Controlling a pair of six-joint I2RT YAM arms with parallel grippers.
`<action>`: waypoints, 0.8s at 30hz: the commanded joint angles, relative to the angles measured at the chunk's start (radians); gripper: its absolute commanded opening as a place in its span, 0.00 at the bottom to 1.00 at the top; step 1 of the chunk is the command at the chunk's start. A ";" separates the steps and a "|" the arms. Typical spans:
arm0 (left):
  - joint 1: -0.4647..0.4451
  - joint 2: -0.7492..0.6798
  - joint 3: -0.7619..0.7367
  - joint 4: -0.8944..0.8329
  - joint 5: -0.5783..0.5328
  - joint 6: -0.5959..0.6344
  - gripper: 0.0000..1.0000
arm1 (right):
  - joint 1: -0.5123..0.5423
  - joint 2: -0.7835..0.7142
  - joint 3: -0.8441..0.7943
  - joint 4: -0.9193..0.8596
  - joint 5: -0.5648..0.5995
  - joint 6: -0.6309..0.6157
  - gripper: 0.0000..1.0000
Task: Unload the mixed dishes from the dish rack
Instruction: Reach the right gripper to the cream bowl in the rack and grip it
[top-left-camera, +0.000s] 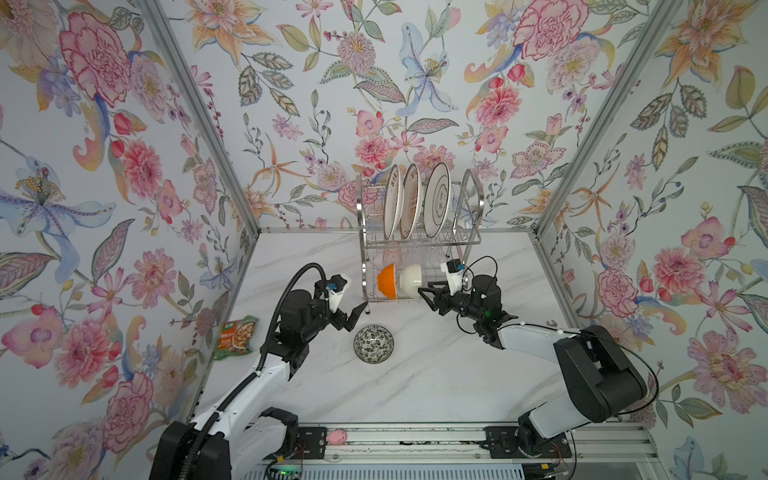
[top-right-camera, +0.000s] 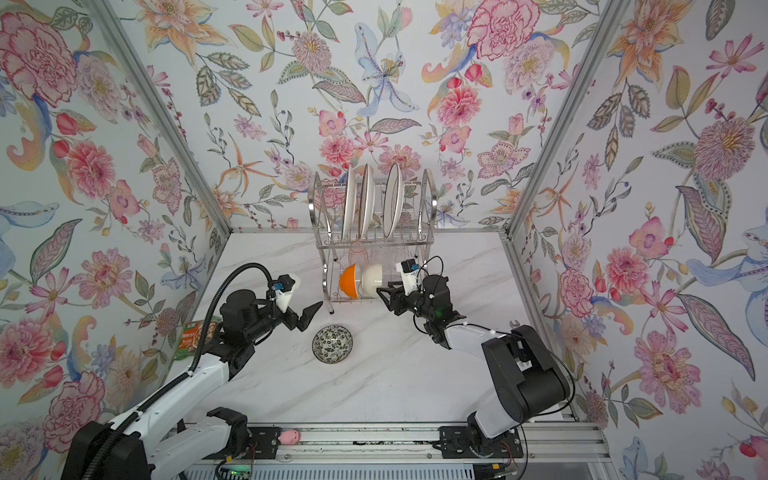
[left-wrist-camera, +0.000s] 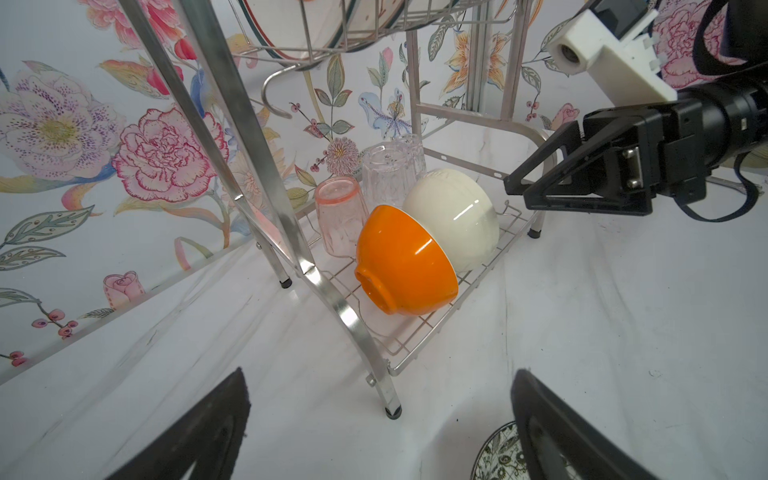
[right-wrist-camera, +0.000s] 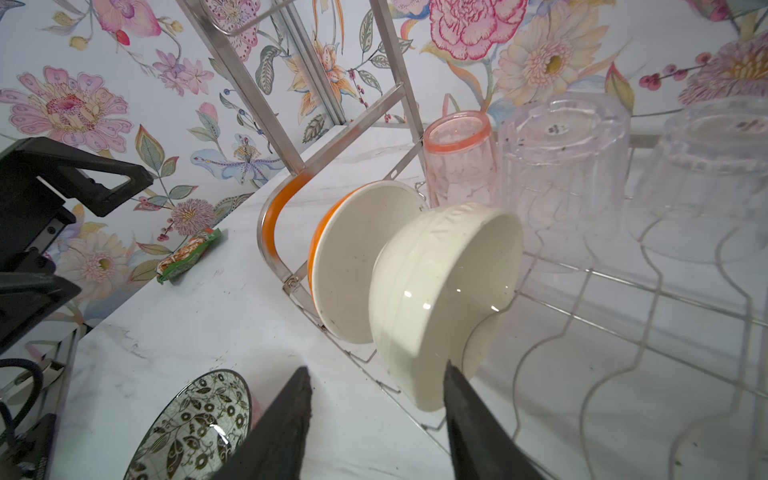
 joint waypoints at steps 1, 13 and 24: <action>-0.019 0.009 -0.008 0.064 -0.032 -0.019 0.99 | -0.017 0.058 0.046 0.081 -0.060 0.071 0.52; -0.026 0.042 0.007 0.052 -0.018 -0.001 0.99 | -0.009 0.239 0.094 0.304 -0.137 0.265 0.50; -0.028 0.113 0.061 0.034 0.027 0.022 0.99 | -0.004 0.321 0.133 0.332 -0.152 0.317 0.47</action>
